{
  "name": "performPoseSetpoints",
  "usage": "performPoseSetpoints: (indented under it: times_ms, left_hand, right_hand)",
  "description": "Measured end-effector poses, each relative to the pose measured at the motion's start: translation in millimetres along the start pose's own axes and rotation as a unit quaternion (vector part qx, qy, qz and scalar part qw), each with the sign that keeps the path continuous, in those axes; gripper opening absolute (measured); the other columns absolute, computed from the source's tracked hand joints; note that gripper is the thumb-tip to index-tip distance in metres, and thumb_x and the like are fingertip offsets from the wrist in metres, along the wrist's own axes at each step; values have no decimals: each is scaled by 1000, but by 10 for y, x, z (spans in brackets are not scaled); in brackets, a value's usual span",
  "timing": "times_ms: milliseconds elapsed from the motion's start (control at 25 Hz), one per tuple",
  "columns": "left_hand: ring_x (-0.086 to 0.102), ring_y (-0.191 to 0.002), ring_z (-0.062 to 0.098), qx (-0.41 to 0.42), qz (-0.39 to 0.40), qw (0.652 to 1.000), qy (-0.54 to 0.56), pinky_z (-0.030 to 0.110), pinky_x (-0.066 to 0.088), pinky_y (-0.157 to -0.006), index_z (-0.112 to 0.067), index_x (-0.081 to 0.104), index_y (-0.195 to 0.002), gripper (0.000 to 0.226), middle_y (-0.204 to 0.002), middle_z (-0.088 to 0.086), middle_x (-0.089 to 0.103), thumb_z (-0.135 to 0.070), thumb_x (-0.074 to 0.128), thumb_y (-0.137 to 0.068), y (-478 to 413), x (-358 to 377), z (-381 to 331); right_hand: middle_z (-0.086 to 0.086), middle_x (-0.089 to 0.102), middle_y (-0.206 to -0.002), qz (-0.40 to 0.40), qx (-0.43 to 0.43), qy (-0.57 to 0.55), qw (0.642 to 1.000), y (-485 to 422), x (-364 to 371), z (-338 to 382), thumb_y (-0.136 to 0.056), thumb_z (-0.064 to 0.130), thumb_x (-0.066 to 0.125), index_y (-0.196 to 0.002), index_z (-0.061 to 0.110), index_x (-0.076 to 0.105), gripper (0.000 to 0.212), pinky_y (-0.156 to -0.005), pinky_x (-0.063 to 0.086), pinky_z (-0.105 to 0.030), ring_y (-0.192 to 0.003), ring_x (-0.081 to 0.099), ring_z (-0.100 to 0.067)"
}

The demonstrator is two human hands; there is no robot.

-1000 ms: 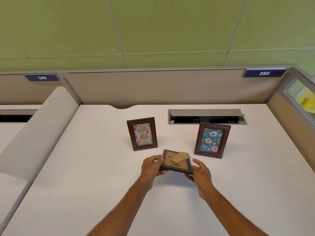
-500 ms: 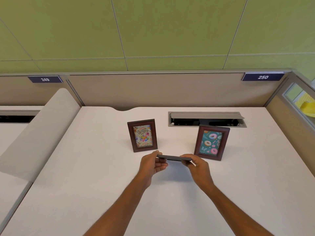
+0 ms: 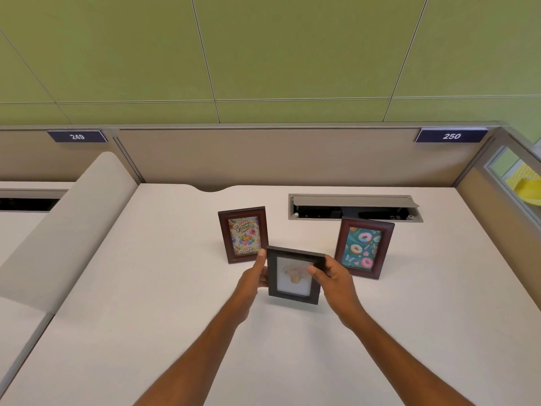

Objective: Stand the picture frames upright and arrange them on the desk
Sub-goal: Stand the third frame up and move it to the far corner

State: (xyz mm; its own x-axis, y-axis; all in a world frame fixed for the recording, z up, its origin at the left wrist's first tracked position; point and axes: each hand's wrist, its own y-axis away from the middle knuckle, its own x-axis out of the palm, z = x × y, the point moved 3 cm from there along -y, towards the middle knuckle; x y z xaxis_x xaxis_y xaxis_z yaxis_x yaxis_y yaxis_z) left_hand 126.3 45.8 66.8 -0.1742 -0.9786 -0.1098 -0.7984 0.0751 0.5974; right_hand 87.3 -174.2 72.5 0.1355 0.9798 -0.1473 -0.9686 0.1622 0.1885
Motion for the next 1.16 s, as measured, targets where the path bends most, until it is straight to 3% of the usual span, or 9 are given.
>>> performPoseSetpoints:
  times_ms: [120,240,400,560,760,880,960,1160]
  left_hand:
    - [71,-118,20,-13,43,999,20,50,49,-116,-38,71,-118,73,-120,-4,78,-88,26,-93,-13,45,59]
    - [74,-121,21,-19,75,995,58,53,55,-112,-42,75,-124,74,-121,-5,83,-87,24,-95,-19,98,78]
    - [71,-126,23,-41,84,993,65,54,55,-113,-41,69,-135,85,-132,-2,78,-96,32,-82,-4,122,101]
    - [67,-135,24,-51,109,990,77,57,48,-120,-39,65,-144,86,-142,-2,74,-94,31,-87,-1,146,151]
    - [67,-126,24,-76,109,987,88,50,50,-111,-38,60,-137,71,-132,-3,73,-85,23,-97,54,162,99]
    - [72,-121,22,-76,102,987,100,49,54,-108,-34,64,-136,78,-131,1,76,-86,23,-95,58,143,130]
    - [73,-126,24,-62,100,987,113,52,53,-113,-33,66,-141,84,-133,1,79,-89,24,-94,46,135,149]
    - [76,-123,22,-31,76,989,126,49,53,-113,-33,70,-141,90,-130,2,81,-92,24,-92,42,125,118]
  right_hand:
    - [7,79,-122,11,13,-32,999,-19,16,40,-107,23,65,-128,26,69,22,-86,67,-28,-115,75,-11]
    - [7,82,-119,13,31,-49,998,-28,9,33,-106,24,66,-128,25,70,22,-85,69,-34,-110,79,-14]
    - [5,83,-116,8,53,-32,998,-37,-9,44,-105,27,68,-127,25,70,22,-80,68,-32,-104,81,-14]
    - [6,83,-115,15,60,-29,998,-39,-22,37,-104,27,70,-127,25,70,24,-79,68,-31,-103,81,-13]
    - [6,81,-117,22,56,-18,998,-33,-24,32,-104,25,69,-126,25,69,22,-77,66,-26,-105,79,-11]
    - [5,81,-119,31,52,-5,998,-35,-13,5,-105,26,69,-127,24,70,22,-86,68,-34,-108,79,-13]
    - [5,82,-118,37,52,-4,998,-35,1,-20,-104,27,69,-127,24,70,22,-90,68,-40,-109,79,-15]
    - [7,82,-118,55,45,-14,997,-22,37,-34,-105,25,68,-125,27,68,20,-85,68,-33,-111,79,-13]
